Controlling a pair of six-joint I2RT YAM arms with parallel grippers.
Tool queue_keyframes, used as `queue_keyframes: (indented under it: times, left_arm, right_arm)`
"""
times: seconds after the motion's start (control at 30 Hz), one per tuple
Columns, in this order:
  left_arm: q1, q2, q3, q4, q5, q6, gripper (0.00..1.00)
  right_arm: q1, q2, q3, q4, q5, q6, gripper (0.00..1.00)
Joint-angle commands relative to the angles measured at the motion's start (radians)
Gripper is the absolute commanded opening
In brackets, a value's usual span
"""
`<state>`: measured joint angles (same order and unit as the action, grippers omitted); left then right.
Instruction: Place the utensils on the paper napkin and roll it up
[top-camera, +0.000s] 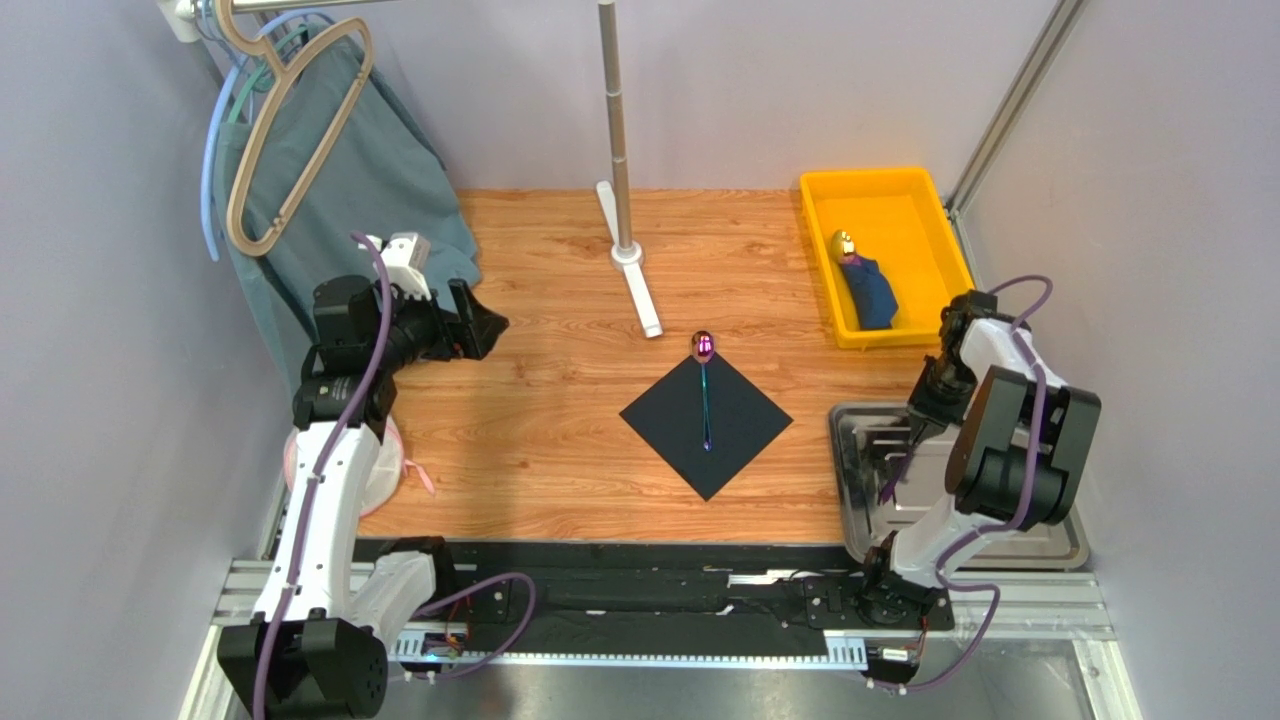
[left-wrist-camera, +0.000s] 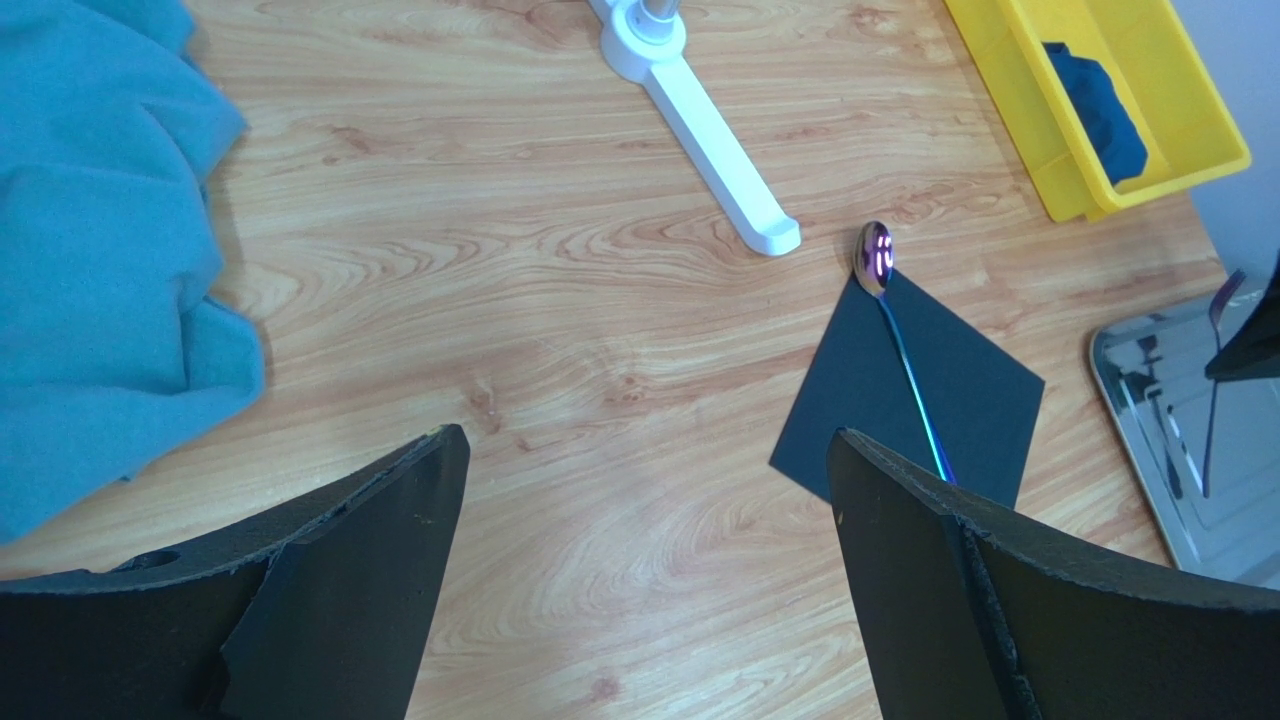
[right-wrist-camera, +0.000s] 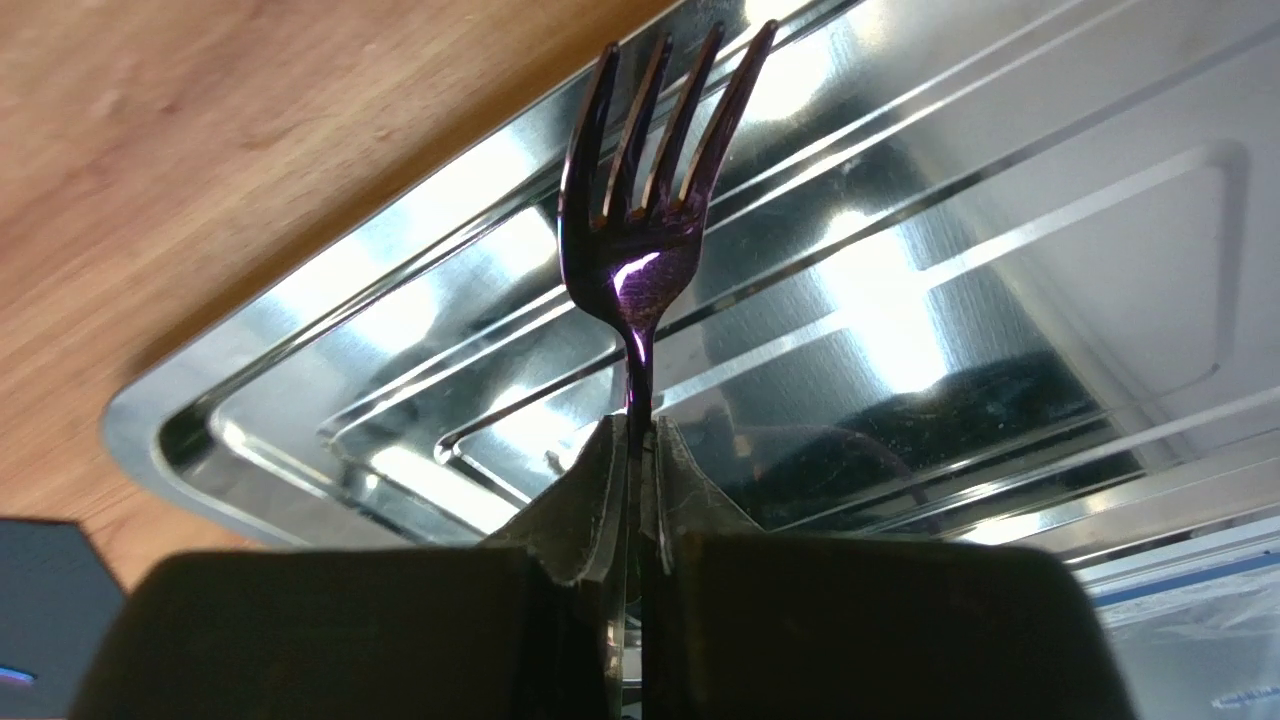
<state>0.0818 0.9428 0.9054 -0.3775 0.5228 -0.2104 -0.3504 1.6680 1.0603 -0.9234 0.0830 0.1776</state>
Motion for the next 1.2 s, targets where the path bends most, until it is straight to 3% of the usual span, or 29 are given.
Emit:
queue_keyframes:
  times: [0.0, 0.17, 0.5, 0.7, 1.17]
  left_arm:
    - [0.001, -0.012, 0.046, 0.011, 0.017, 0.026, 0.99]
    - [0.001, -0.016, 0.047, 0.003, 0.020, 0.026, 0.99]
    - [0.001, -0.019, 0.043, -0.009, 0.006, 0.016, 0.99]
    - [0.001, -0.022, 0.039, -0.023, -0.001, 0.022, 0.99]
    - [-0.001, -0.007, 0.020, -0.009, -0.004, 0.011, 0.99]
  right_arm:
    - [-0.002, -0.111, 0.017, -0.012, -0.031, -0.012, 0.00]
    - [0.036, -0.171, 0.050, -0.045, -0.126, 0.006, 0.00]
    - [0.463, -0.075, 0.237, 0.015, -0.213, 0.166, 0.00]
    - [0.625, 0.047, 0.320, 0.063, -0.233, 0.233, 0.00]
    - [0.780, 0.219, 0.423, 0.103, -0.236, 0.272, 0.00]
